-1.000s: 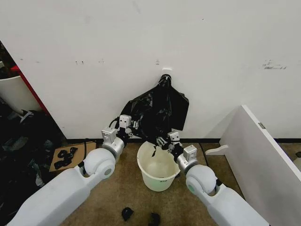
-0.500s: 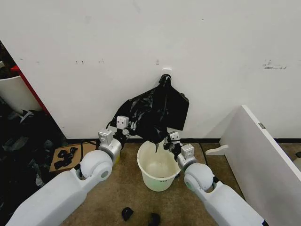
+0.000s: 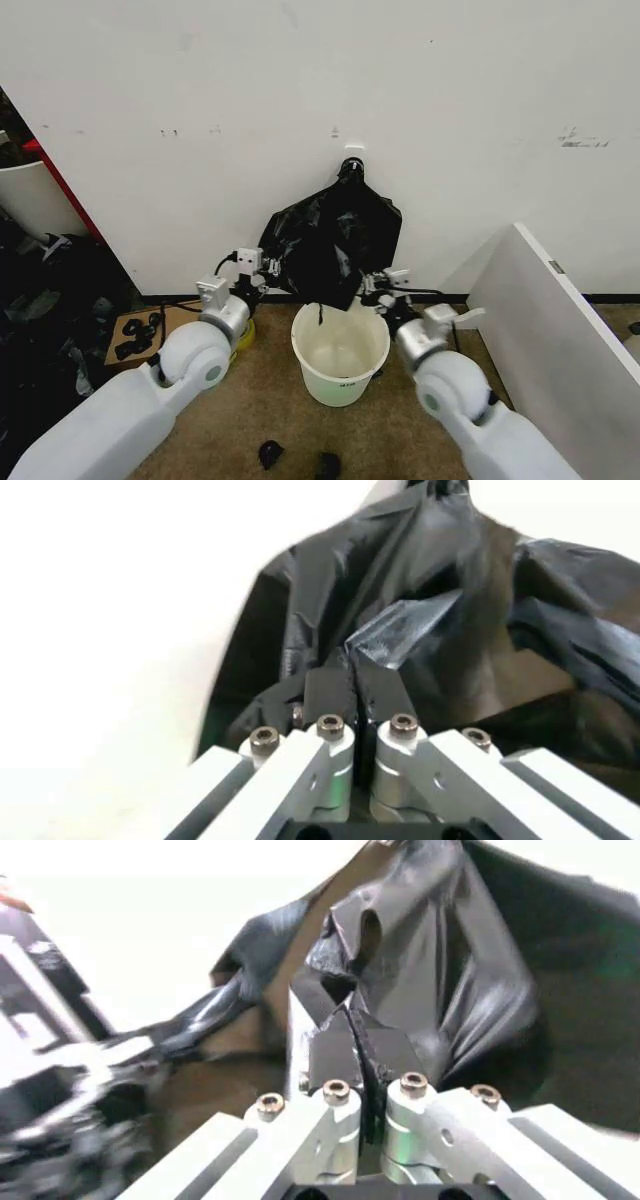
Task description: Place the garbage bag over the trash bin.
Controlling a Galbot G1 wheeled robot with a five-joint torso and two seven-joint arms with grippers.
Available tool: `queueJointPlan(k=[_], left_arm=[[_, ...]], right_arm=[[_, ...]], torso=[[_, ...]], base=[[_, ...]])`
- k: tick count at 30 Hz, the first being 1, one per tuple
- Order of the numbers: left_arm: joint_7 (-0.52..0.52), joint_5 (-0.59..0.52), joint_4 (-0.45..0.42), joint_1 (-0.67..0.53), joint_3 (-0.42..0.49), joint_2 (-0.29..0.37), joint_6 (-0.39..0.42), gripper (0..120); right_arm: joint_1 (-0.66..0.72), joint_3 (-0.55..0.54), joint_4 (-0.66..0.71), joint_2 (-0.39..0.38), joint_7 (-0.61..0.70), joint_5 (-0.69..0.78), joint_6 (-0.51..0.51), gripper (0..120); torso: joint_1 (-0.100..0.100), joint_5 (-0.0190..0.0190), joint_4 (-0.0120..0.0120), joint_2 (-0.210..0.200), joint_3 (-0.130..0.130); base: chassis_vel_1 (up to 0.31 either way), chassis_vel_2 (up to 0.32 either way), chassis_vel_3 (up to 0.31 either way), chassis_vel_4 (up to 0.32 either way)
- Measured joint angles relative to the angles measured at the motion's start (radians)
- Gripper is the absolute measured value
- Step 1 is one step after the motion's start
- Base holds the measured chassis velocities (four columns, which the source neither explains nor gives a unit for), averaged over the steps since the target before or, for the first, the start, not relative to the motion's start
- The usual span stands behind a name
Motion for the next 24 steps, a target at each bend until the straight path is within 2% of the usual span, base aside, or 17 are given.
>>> queueJointPlan(k=[5,9,15,24], left_arm=[[0.005,0.012,-0.097,0.089,-0.018,0.016,0.0,0],[0.003,0.011,-0.149,0.146,-0.031,0.017,0.004,0],[0.015,0.063,-0.144,0.244,-0.038,0.01,-0.015,0],[0.017,0.081,-0.103,0.235,-0.033,-0.01,-0.026,0]], right_arm=[[-0.154,0.055,0.13,-0.037,-0.014,0.052,-0.008,0],[-0.208,0.066,0.177,-0.028,-0.01,0.047,-0.013,0],[-0.28,0.07,0.174,-0.018,-0.011,0.008,0.001,0],[-0.258,0.065,0.166,0.0,0.0,0.0,0.006,0]], torso=[[0.0,-0.0001,-0.001,0.0,0.0],[0.0,0.0,-0.0004,0.0,0.0],[0.0,0.0,-0.0003,0.0,0.0],[0.0,-0.0002,-0.0005,0.0,0.0]], base=[[0.0,0.0,0.0,0.0],[0.0,0.0,0.0,0.0],[0.0,0.0,0.0,0.0],[0.0,0.0,0.0,0.0]])
